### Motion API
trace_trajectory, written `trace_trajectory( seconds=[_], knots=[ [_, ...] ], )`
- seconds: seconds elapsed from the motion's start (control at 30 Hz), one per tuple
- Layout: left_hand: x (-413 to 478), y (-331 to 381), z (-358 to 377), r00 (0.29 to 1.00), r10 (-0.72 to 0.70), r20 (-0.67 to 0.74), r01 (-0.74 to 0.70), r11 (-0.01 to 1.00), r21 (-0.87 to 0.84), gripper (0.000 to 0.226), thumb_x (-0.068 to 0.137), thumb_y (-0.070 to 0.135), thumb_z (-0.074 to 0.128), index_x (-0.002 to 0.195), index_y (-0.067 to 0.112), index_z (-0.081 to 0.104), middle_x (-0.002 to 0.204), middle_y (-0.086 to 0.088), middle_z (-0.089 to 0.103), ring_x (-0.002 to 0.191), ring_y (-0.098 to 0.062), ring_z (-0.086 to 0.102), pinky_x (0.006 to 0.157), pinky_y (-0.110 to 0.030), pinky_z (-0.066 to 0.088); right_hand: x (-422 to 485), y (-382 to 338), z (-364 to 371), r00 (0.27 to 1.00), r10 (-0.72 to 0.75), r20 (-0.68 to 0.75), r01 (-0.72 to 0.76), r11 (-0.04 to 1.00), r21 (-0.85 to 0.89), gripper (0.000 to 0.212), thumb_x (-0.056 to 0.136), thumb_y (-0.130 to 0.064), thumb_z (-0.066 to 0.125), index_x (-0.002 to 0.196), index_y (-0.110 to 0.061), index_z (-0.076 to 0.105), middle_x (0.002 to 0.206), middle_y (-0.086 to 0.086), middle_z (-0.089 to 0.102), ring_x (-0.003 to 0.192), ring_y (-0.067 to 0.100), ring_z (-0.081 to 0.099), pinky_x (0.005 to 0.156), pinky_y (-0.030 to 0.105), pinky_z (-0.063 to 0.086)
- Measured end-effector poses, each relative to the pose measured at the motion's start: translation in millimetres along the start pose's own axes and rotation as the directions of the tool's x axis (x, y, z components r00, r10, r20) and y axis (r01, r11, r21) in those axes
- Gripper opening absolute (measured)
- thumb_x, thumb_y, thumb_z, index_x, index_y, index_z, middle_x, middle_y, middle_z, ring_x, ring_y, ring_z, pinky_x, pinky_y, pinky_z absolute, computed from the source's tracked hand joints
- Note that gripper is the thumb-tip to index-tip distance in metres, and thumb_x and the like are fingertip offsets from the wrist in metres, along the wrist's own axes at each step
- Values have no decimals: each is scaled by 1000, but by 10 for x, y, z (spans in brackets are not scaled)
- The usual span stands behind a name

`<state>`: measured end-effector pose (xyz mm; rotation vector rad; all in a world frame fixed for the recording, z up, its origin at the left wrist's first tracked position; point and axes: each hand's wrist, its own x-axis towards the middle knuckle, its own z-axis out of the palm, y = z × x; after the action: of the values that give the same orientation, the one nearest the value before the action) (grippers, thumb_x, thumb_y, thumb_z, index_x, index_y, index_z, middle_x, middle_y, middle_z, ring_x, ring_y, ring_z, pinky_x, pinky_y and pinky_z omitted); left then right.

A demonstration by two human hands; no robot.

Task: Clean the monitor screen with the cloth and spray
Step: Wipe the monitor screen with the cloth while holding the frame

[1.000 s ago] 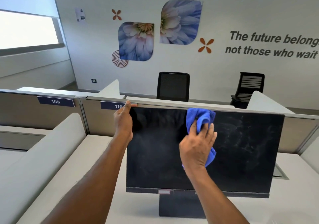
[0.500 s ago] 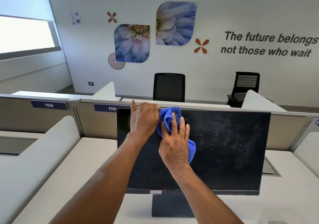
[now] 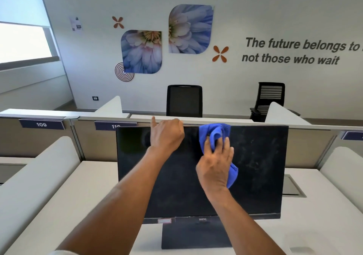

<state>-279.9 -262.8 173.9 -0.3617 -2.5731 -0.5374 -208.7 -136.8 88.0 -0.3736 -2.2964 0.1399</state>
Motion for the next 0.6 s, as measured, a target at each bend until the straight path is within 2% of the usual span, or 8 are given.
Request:
trace_trajectory(
  seconds=[0.1,0.23,0.3,0.4,0.5,0.6],
  knots=[
    [-9,199,35,998,54,21,-53,998,-24,35,97,27,31,73,20,55,86,-6,72,89,-28,63,115,-50,23,-46,-163,33,990,-143,14,142,989,47,60,75,-6,55,135,-9,51,148,24,39,135,48,35,111,60,29],
    [8,189,25,998,61,3,-61,996,-66,36,97,26,34,64,21,47,67,1,59,71,-24,53,103,-46,34,-38,-162,50,982,-188,15,187,980,63,63,76,-8,60,138,-9,47,148,22,39,137,47,34,111,58,30],
    [-5,162,23,997,77,-20,-78,995,-69,37,97,27,36,62,20,46,66,1,57,68,-24,51,96,-43,36,-7,-36,51,979,-204,-9,204,978,42,66,75,-6,61,139,-9,47,147,22,42,136,46,35,111,58,31],
    [-15,142,33,996,88,-32,-91,992,-88,39,98,30,38,61,20,45,66,2,60,70,-24,53,97,-42,36,80,203,25,992,-120,-25,120,993,11,63,76,-4,57,138,-6,47,145,25,42,136,47,34,112,58,28],
    [-6,122,47,996,85,-31,-88,989,-119,44,98,31,38,55,21,37,55,7,48,62,-18,46,101,-43,35,188,471,-22,999,48,-19,-48,999,-7,57,74,-1,57,131,-2,52,138,30,46,130,51,39,107,61,32],
    [-2,134,52,996,86,-24,-88,988,-126,44,98,30,38,54,21,37,56,7,50,61,-17,47,103,-44,34,252,708,-74,978,209,-2,-209,978,14,59,77,-1,56,136,0,46,139,32,43,130,52,37,106,63,32]
  ],
)
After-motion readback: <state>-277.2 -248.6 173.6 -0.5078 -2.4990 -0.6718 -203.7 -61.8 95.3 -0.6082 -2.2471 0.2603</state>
